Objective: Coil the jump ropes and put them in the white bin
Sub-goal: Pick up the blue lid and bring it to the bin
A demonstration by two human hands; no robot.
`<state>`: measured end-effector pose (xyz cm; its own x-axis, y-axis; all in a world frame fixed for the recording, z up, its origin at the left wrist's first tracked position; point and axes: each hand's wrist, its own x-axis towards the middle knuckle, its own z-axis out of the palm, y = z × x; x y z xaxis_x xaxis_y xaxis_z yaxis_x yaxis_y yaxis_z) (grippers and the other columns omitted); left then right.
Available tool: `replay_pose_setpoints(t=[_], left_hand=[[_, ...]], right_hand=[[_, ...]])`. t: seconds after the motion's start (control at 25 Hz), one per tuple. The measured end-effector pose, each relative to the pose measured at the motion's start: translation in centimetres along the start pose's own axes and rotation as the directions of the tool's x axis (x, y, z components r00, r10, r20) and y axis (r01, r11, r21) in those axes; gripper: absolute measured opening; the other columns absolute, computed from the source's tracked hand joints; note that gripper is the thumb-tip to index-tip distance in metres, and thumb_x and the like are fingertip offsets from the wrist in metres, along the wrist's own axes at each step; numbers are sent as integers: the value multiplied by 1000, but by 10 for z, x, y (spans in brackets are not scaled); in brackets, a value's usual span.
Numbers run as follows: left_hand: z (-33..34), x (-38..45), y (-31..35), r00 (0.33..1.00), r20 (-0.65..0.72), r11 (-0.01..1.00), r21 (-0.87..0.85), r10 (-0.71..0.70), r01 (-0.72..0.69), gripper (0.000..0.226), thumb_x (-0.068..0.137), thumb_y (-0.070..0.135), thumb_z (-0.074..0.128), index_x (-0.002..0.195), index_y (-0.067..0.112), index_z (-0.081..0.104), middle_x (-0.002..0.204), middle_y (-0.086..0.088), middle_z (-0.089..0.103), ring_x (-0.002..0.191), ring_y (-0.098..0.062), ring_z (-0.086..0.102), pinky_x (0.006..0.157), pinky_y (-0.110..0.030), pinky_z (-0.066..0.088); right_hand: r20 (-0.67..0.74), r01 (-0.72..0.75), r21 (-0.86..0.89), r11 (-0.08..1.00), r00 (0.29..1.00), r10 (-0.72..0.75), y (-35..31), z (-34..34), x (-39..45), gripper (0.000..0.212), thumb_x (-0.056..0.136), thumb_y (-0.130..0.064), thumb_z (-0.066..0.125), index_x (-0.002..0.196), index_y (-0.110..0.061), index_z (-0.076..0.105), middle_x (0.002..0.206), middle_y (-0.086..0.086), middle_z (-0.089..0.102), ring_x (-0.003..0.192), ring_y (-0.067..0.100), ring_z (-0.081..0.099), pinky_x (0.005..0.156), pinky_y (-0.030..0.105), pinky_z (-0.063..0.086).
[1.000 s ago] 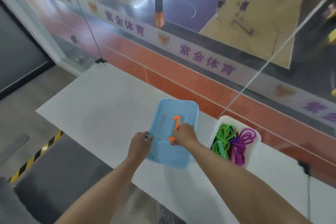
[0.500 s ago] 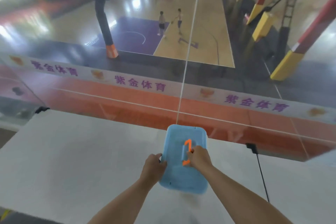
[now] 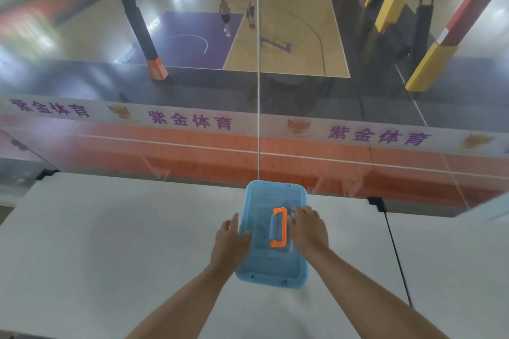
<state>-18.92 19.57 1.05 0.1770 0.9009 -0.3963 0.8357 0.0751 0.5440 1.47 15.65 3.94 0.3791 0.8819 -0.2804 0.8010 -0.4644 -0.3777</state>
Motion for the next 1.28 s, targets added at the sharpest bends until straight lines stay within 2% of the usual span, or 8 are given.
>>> replay_pose_setpoints(t=[0.08, 0.12, 0.24, 0.48, 0.64, 0.8, 1.04, 1.28], left_hand=[[-2, 8, 6, 988, -29, 973, 179, 155, -147, 64, 101, 44, 42, 158, 27, 19, 164, -2, 23, 148, -27, 26, 114, -45, 37], [-1, 14, 10, 975, -25, 943, 263, 220, -206, 63, 103, 44, 38, 159, 27, 15, 167, -1, 14, 153, -25, 16, 117, -44, 31], [4, 39, 28, 940, -10, 858, 412, 341, -307, 58, 106, 39, 29, 160, 27, 12, 170, 1, 2, 156, -22, 2, 122, -43, 22], [26, 81, 42, 927, 62, 790, 503, 371, -350, 56, 107, 41, 19, 161, 27, 7, 169, 5, -10, 154, -18, -17, 126, -50, 5], [45, 84, 28, 923, 53, 752, 562, 382, -344, 60, 108, 36, 21, 160, 25, -5, 167, 3, -21, 153, -19, -22, 125, -51, 7], [44, 84, 31, 913, 70, 743, 558, 401, -369, 62, 107, 38, 20, 160, 24, -8, 166, 1, -23, 152, -20, -25, 126, -48, 2], [35, 78, 25, 911, -87, 872, 337, 404, -355, 60, 102, 37, 19, 158, 17, 27, 169, -5, 9, 156, -21, 3, 126, -42, 17], [36, 18, -4, 912, 1, 816, 445, 411, -369, 63, 104, 42, 16, 160, 13, 17, 170, 1, 2, 156, -15, -4, 126, -40, 6]], right_hand=[[7, 104, -97, 990, 995, -104, 9, 3, 10, 45, 105, -35, 34, 147, -18, 39, 156, 6, 33, 146, 24, 28, 115, 37, 30], [17, 133, -144, 981, 991, -132, 13, 7, 14, 52, 107, -36, 29, 155, -16, 26, 165, 7, 15, 153, 23, 11, 121, 38, 22], [9, 160, -211, 964, 987, -162, 17, 19, 34, 59, 107, -39, 15, 159, -15, 5, 167, 4, -8, 153, 19, -12, 126, 39, 5], [-52, 152, -243, 958, 984, -169, 31, 44, 65, 67, 99, -43, -2, 159, -12, 1, 167, 4, -8, 153, 20, -12, 126, 44, 6], [-129, 163, -230, 959, 972, -196, 42, 60, 68, 62, 104, -38, 16, 159, -11, 11, 167, 5, 3, 154, 19, -4, 125, 41, 9], [-148, 165, -190, 968, 970, -195, 43, 62, 72, 61, 104, -36, 18, 159, -11, 14, 168, 4, 5, 154, 17, -3, 125, 40, 11], [-138, 187, -81, 979, 971, -197, 45, 55, 65, 61, 102, -42, 12, 159, -21, 14, 167, -2, 3, 153, 11, -6, 126, 42, 2], [-40, 232, -145, 962, 970, -240, 63, 61, -13, 64, 102, -43, 5, 159, -17, 6, 167, -1, -3, 152, 9, -14, 124, 39, -5]])
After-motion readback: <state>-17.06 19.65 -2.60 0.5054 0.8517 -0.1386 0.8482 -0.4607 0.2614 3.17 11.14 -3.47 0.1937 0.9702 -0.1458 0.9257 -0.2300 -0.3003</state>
